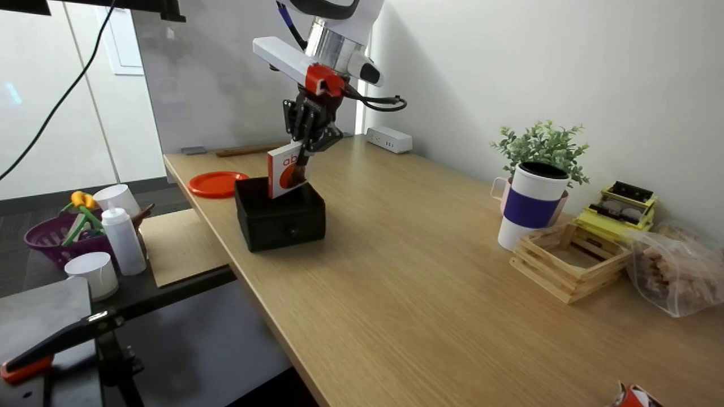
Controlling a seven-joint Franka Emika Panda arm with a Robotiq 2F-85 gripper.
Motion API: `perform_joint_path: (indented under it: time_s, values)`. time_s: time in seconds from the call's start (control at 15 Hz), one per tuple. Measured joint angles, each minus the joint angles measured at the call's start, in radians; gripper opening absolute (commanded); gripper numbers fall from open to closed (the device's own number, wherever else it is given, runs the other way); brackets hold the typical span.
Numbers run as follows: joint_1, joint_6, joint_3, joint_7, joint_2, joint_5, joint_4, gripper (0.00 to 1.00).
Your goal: Put the book in the box
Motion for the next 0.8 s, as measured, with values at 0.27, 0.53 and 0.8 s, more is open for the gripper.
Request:
perform_joint_path:
  time_s: [0.27, 0.53, 0.8]
  values:
    - [0.001, -0.001, 0.000, 0.040, -0.001, -0.023, -0.010, 0.04]
    - [0.004, -0.003, 0.000, 0.062, -0.001, -0.061, -0.022, 0.04]
    - [0.008, -0.006, 0.000, 0.072, -0.002, -0.087, -0.029, 0.04]
